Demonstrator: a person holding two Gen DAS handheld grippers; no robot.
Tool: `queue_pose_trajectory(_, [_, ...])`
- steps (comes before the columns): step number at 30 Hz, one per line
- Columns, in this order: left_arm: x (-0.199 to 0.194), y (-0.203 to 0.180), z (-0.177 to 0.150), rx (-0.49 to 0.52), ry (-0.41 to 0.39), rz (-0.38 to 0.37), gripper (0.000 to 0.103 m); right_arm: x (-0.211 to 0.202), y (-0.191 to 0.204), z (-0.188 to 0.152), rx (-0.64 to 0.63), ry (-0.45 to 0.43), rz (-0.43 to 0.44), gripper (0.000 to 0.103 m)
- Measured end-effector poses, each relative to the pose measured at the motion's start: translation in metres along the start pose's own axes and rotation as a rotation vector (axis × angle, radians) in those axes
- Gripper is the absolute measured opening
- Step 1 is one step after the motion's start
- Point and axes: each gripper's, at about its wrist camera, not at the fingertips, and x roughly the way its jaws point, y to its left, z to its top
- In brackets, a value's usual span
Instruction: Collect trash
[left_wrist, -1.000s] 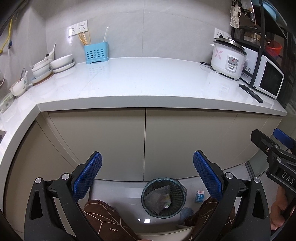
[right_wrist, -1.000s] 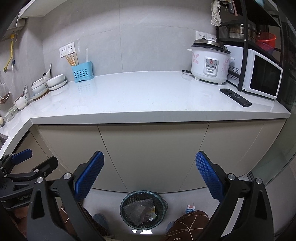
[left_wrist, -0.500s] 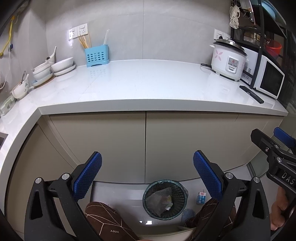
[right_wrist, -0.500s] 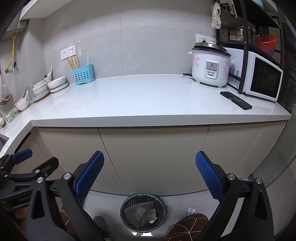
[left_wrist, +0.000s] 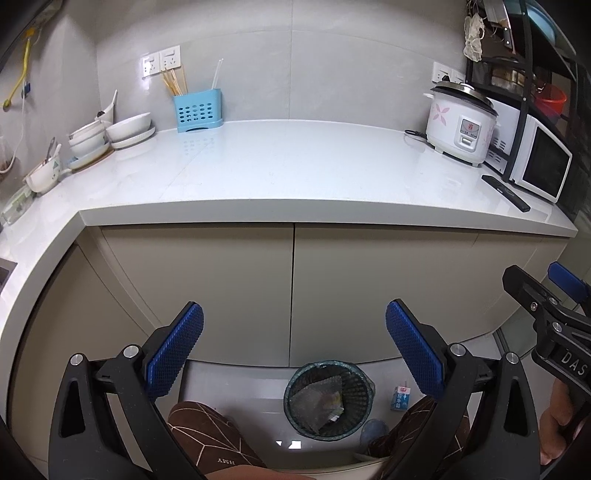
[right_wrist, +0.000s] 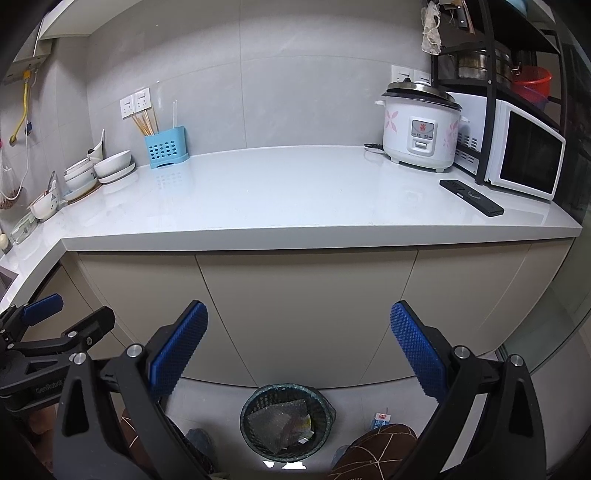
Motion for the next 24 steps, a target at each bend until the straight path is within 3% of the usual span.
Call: queue_pose_trajectory(24, [0.0046,-0.0048,0.0015,-0.019,-0.001,-0.013,0.097,0.0048,-0.0016,0.0003,-0.001,0.010,0.002,0.095])
